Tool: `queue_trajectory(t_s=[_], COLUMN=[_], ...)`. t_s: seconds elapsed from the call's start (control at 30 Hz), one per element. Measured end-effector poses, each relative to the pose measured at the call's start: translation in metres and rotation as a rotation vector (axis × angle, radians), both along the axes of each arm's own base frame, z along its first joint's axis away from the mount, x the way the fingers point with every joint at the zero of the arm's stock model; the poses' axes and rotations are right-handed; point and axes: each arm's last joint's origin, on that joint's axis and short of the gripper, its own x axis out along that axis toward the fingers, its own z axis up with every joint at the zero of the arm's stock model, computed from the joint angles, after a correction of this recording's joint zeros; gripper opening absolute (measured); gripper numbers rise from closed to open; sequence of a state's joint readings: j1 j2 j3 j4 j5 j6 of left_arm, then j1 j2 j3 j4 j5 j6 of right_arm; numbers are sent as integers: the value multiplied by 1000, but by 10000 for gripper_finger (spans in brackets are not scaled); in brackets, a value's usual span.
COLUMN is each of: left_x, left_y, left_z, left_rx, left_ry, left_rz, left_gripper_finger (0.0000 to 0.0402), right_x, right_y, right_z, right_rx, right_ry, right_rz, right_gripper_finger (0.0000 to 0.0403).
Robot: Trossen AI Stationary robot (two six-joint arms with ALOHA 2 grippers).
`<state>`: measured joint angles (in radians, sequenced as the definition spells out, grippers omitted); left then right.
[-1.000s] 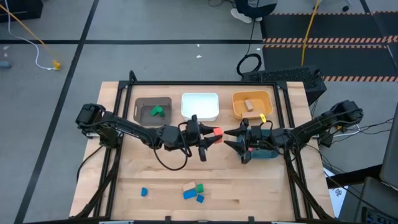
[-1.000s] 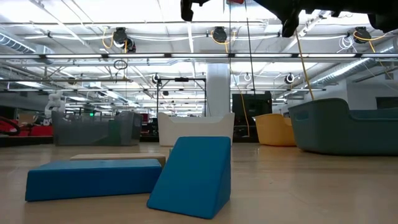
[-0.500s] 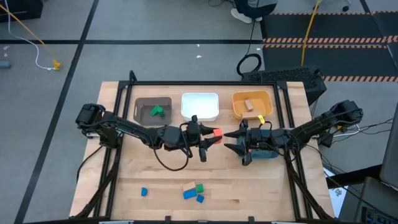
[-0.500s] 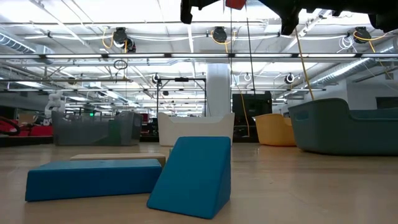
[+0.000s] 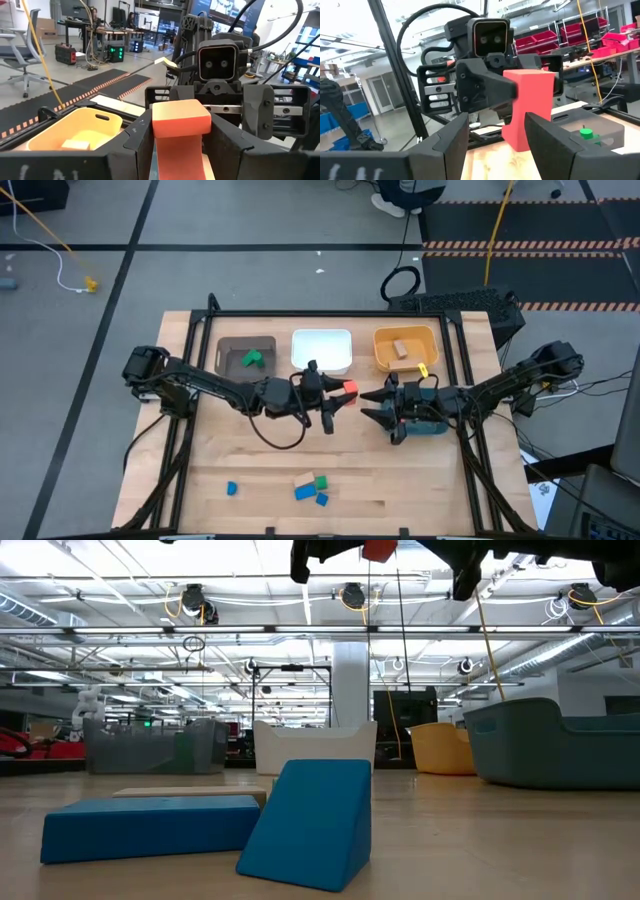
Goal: Sort & place blocks by color
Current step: Put the orange block into the blue bin
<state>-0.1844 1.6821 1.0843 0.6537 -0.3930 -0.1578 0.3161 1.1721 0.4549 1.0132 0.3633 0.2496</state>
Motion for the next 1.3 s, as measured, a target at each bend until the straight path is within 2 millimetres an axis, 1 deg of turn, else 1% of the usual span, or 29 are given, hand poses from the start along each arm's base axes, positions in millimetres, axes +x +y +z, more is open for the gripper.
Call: queue_trajectory(t_s=[0.07, 0.17, 0.27, 0.37, 0.5, 0.63, 0.73, 0.8, 0.9, 1.03, 1.2, 1.3], left_x=[0, 0, 0, 0, 0, 1, 2, 2, 3, 3, 3, 3], left_y=[0, 0, 0, 0, 1, 5, 6, 6, 6, 3, 2, 2], left_z=[0, 0, 0, 0, 0, 0, 1, 1, -1, -2, -1, -1], left_rx=[4, 6, 6, 8, 17, 16, 20, 24, 25, 37, 58, 60], left_ry=[1, 1, 1, 1, 3, 2, -2, -3, -1, 4, 4, 1], left_rz=[0, 0, 1, 1, 3, 6, -69, -108, -110, -157, -166, -174], left_gripper_finger=[147, 147, 147, 147, 147, 147, 147, 147, 147, 147, 147, 147], right_x=[0, 0, 0, 0, 0, 2, 4, 5, 6, 7, 8, 12], right_y=[0, -2, -4, -4, -3, -4, -8, -11, -14, -16, -20, -21], right_z=[0, -1, -2, -2, -3, -6, -9, -10, -10, -10, -10, -8], right_rx=[2, 12, 14, 14, -16, -106, -144, -160, -191, -235, -245, -245], right_ry=[1, 13, 22, 22, 34, 63, 89, 103, 107, 103, 93, 91], right_rz=[-9, -72, -109, -107, -110, -8, 15, -2, -10, 32, 77, 74], right_gripper_finger=[185, 185, 192, 211, 247, 276, 288, 290, 290, 290, 290, 290])
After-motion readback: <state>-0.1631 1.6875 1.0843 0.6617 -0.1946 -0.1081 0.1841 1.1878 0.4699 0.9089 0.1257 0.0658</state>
